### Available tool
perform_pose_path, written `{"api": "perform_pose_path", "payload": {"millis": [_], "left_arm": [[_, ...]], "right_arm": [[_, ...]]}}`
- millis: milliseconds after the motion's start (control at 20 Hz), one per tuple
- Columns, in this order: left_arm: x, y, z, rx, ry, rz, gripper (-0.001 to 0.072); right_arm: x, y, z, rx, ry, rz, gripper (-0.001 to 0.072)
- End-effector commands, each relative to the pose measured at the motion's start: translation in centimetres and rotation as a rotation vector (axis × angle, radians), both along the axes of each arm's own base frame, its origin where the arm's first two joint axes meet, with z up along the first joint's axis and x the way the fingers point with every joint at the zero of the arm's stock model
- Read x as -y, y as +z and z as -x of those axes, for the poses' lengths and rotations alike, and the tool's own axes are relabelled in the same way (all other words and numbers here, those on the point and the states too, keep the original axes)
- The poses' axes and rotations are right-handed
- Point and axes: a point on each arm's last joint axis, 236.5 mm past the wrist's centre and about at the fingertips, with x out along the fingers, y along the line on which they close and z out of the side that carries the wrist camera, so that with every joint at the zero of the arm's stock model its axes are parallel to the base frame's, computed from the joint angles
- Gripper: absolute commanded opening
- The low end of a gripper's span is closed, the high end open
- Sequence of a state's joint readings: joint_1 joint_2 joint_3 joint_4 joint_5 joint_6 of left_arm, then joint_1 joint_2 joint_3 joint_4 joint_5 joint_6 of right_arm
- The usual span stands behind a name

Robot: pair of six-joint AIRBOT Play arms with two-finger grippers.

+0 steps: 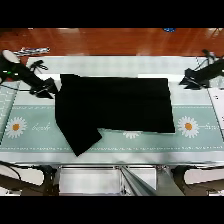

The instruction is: Fold the shirts.

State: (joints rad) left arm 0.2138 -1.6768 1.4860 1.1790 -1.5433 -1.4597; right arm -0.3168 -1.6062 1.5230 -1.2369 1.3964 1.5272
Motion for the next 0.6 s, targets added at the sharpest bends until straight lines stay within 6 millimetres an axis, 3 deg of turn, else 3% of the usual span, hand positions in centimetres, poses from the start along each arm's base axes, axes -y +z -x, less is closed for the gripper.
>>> {"api": "perform_pose_path", "payload": {"millis": [0,100,200,350,550], "left_arm": [[-3.4,2.7,3.3,0.077,0.098,-0.043,0.0509],[-4.5,1.3,7.7,0.058,0.223,0.011,0.0509],[-3.3,-0.2,11.4,0.063,0.379,0.188,0.0509],[-1.8,-1.1,14.5,0.141,0.591,0.392,0.0509],[-0.3,-3.8,16.9,0.065,0.671,0.396,0.0509]], "right_arm": [[3.7,2.7,4.4,0.019,-0.102,0.087,0.0416],[2.6,1.3,6.7,0.058,-0.16,0.057,0.0416],[-1.7,-0.9,8.8,0.103,-0.156,-0.065,0.0416],[-6.8,-2.7,11.5,0.146,-0.176,-0.238,0.0416],[-8.3,-3.5,14.0,0.145,-0.149,-0.256,0.0416]]}}
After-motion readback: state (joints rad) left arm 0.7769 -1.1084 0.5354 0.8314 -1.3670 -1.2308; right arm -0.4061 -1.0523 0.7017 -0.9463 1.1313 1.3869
